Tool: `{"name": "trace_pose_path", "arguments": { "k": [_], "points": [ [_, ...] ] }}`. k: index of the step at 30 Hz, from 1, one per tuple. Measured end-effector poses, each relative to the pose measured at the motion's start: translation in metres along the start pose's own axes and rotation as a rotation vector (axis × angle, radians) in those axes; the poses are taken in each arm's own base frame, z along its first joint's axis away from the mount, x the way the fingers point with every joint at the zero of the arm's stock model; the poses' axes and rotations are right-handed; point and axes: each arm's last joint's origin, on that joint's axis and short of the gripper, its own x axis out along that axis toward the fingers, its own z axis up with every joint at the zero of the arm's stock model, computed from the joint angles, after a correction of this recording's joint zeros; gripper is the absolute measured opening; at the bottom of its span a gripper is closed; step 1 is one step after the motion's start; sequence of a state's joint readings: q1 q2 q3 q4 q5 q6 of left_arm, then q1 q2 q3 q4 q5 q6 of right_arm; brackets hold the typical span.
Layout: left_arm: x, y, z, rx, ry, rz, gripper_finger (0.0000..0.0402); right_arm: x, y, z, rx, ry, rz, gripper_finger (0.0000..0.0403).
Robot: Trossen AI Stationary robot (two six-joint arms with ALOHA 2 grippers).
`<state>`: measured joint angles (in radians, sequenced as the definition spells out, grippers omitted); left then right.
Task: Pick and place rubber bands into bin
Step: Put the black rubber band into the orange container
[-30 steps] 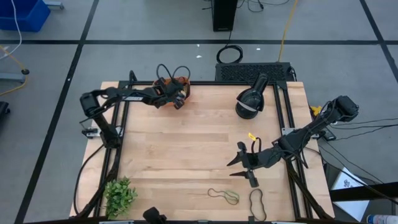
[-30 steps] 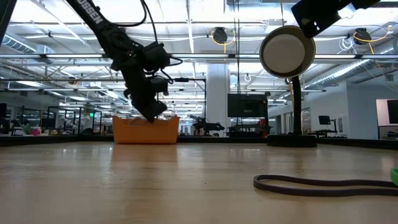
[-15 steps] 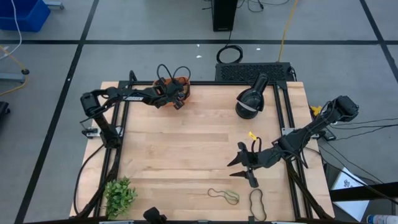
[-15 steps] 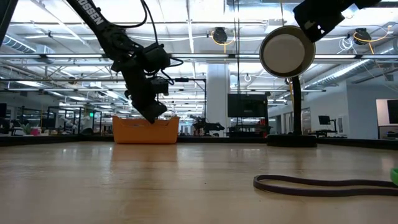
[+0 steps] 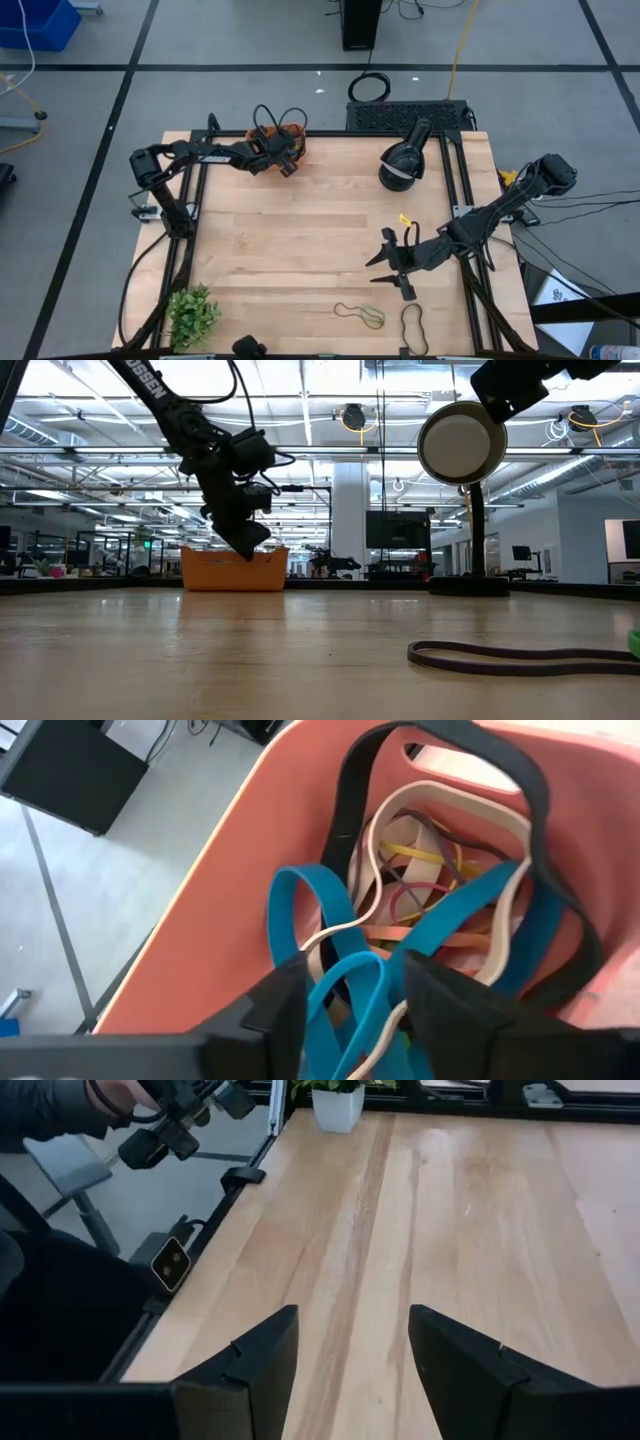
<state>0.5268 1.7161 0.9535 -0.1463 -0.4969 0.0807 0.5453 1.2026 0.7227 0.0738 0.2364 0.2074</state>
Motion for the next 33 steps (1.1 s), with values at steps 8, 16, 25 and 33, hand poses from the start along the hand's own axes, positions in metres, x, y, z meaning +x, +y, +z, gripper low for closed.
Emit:
{"name": "trace_pose_path", "arguments": {
  "k": [8, 16, 25, 33],
  "points": [
    [-0.001, -0.002, 0.0, 0.006, -0.002, -0.004, 0.0215, -0.012, 0.009, 0.014, -0.047, 0.202, -0.094, 0.0187],
    [-0.001, -0.002, 0.0, 0.006, -0.002, -0.004, 0.0219, -0.011, 0.025, 0.003, -0.02, 0.354, -0.141, 0.0187],
    [-0.001, -0.002, 0.0, 0.005, -0.003, -0.004, 0.022, 0.009, 0.053, -0.044, 0.229, 0.718, -0.095, 0.0173],
    [-0.001, -0.002, 0.0, 0.044, -0.003, -0.004, 0.022, 0.026, 0.071, -0.077, 0.347, 0.947, -0.066, 0.0156]
  ]
}}
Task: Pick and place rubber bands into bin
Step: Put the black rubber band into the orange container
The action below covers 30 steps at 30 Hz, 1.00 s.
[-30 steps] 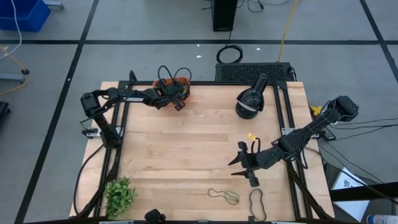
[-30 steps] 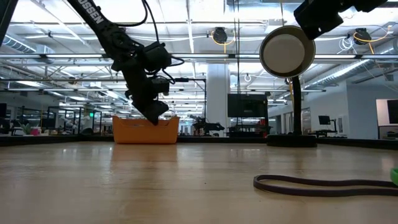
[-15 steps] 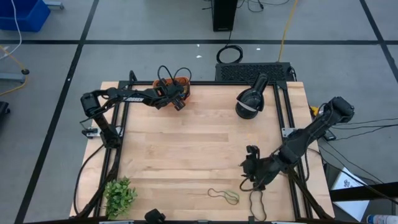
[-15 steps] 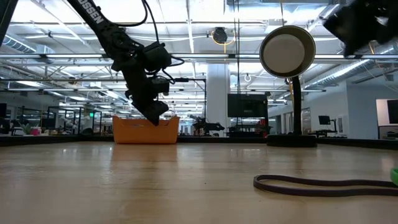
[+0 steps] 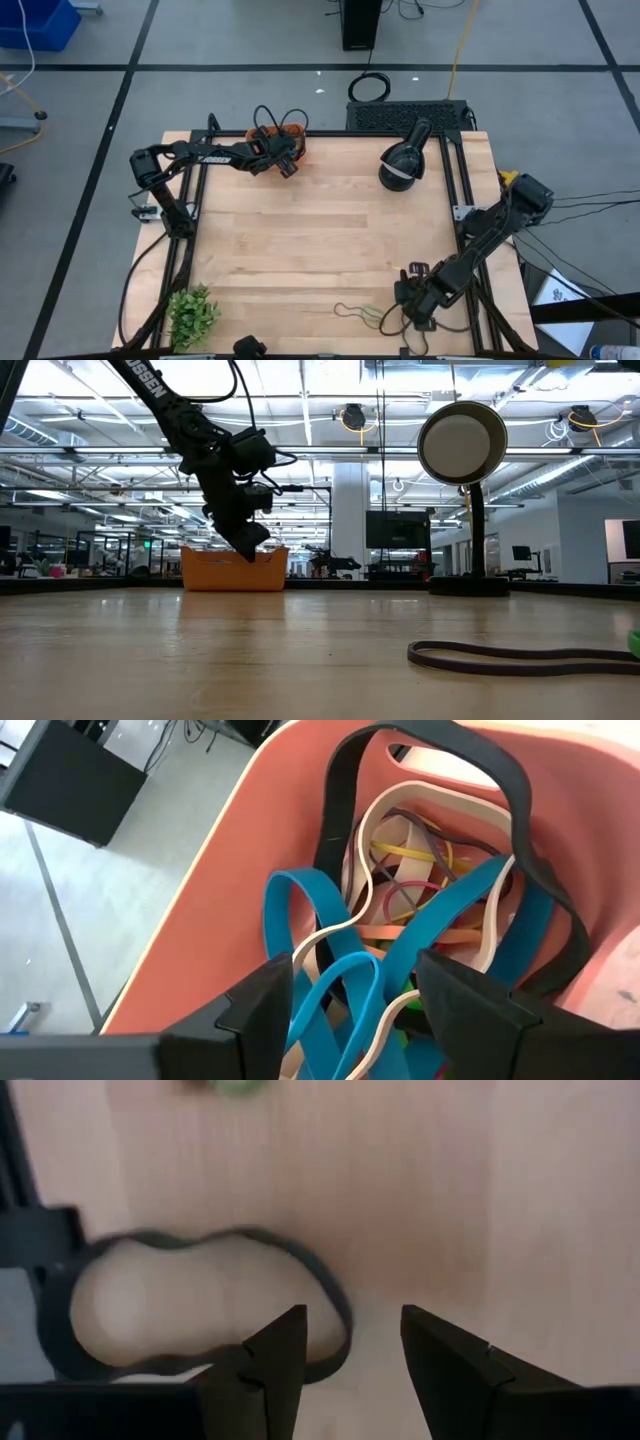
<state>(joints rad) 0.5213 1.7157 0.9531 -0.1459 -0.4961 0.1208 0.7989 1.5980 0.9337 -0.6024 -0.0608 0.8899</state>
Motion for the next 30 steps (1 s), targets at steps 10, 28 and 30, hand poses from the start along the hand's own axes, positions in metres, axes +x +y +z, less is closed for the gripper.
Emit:
{"name": "trace_pose_path", "arguments": {
  "k": [10, 28, 30],
  "points": [
    [0.0, 0.0, 0.0, 0.005, 0.0, 0.0, 0.0218, 0.02, 0.001, 0.0, 0.014, 0.044, -0.045, 0.0145],
    [-0.011, 0.004, 0.005, -0.004, -0.037, 0.002, 0.0218, 0.009, -0.005, 0.003, -0.072, 0.017, -0.046, 0.0003],
    [-0.016, 0.007, 0.007, -0.015, -0.055, 0.003, 0.0218, -0.003, -0.009, 0.005, -0.043, -0.037, -0.061, 0.0002]
  ]
}}
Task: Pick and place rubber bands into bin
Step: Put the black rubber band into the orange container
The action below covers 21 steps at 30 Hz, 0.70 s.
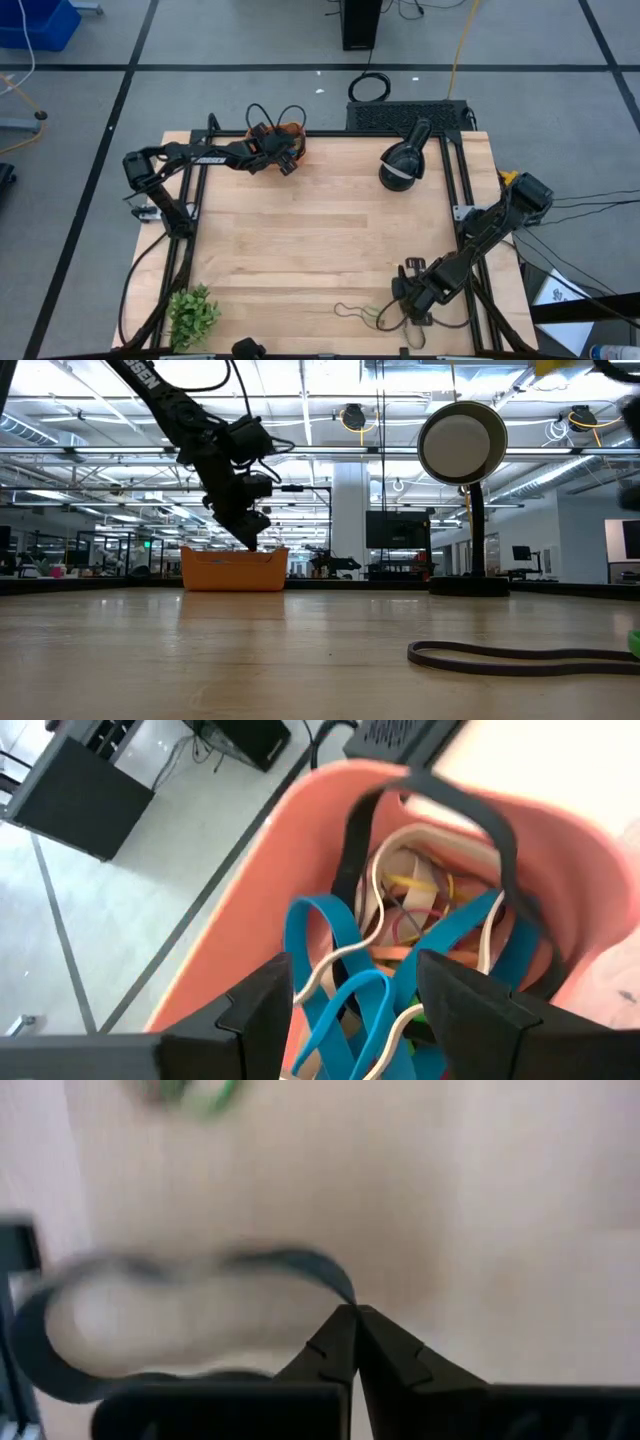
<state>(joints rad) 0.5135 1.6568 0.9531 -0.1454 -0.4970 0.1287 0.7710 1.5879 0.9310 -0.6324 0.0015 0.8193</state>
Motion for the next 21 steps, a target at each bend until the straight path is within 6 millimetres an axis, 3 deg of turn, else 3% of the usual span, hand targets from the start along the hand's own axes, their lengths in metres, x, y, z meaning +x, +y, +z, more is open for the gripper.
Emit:
{"name": "trace_pose_path", "arguments": {
  "k": [9, 15, 21],
  "points": [
    [-0.036, 0.002, 0.014, -0.037, -0.12, -0.048, 0.0218, -0.054, -0.019, 0.01, -0.03, -0.395, -0.135, 0.0001],
    [-0.072, -0.007, 0.026, -0.101, -0.272, -0.372, 0.0218, -0.083, -0.035, 0.025, -0.143, -0.614, -0.223, 0.0001],
    [-0.102, -0.027, 0.035, -0.058, -0.412, -0.664, 0.0218, -0.098, -0.052, 0.055, -0.321, -0.767, -0.316, 0.0]
  ]
}}
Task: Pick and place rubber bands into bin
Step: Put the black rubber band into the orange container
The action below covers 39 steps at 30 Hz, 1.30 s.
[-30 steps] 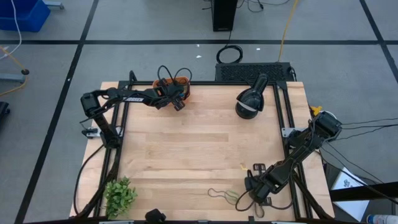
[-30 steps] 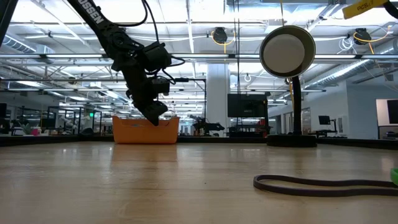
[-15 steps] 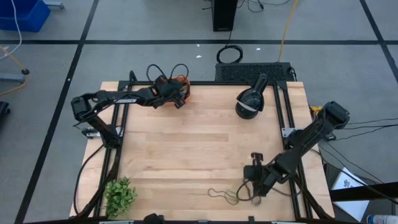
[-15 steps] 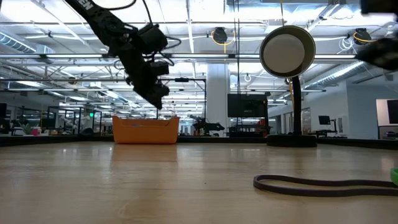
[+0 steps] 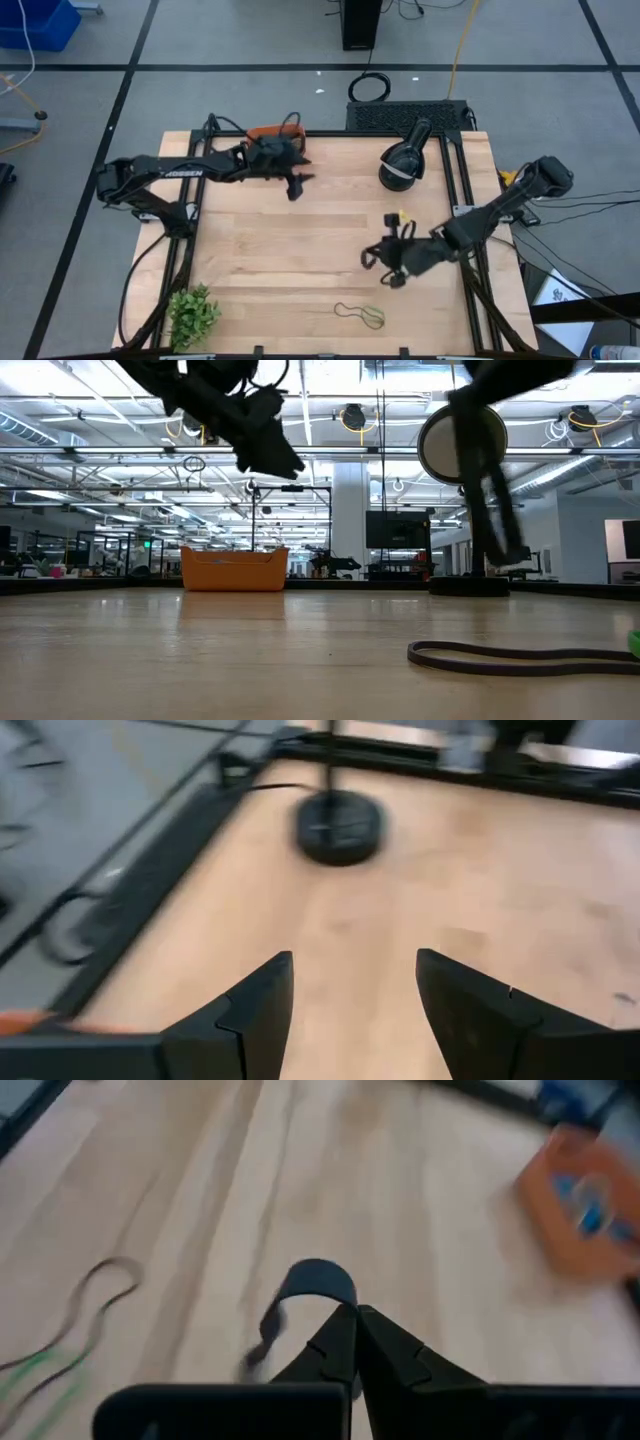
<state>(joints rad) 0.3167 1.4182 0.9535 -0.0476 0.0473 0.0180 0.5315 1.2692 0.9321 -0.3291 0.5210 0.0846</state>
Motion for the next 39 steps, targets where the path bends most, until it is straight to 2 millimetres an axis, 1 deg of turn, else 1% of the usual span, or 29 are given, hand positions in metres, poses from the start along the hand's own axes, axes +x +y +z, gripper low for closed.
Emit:
{"name": "trace_pose_path", "arguments": {
  "k": [4, 7, 12, 16, 20, 24, 32, 39],
  "points": [
    [0.0, -0.023, 0.002, 0.066, -0.02, -0.112, 0.0218, 0.011, -0.018, 0.013, -0.08, -0.094, -0.021, 0.0],
    [0.0, -0.042, 0.0, 0.114, -0.016, -0.197, 0.0218, 0.015, -0.029, 0.021, -0.123, -0.16, -0.035, 0.0],
    [-0.004, -0.075, 0.0, 0.167, -0.037, -0.345, 0.0218, 0.024, -0.043, 0.033, -0.202, -0.273, -0.064, 0.0],
    [-0.009, -0.099, 0.001, 0.204, -0.077, -0.414, 0.0218, 0.031, -0.053, 0.042, -0.249, -0.374, -0.078, 0.0],
    [-0.014, -0.116, 0.003, 0.227, -0.123, -0.443, 0.0218, 0.04, -0.059, 0.047, -0.264, -0.453, -0.058, 0.0],
    [-0.017, -0.125, 0.002, 0.239, -0.134, -0.432, 0.0218, 0.053, -0.063, 0.048, -0.277, -0.489, -0.054, 0.0],
    [-0.02, -0.133, 0.001, 0.249, -0.142, -0.451, 0.0218, 0.077, -0.067, 0.047, -0.289, -0.533, -0.112, 0.0],
    [-0.02, -0.133, 0.004, 0.266, -0.174, -0.448, 0.0218, 0.08, -0.068, 0.049, -0.274, -0.568, -0.13, 0.0]
  ]
}}
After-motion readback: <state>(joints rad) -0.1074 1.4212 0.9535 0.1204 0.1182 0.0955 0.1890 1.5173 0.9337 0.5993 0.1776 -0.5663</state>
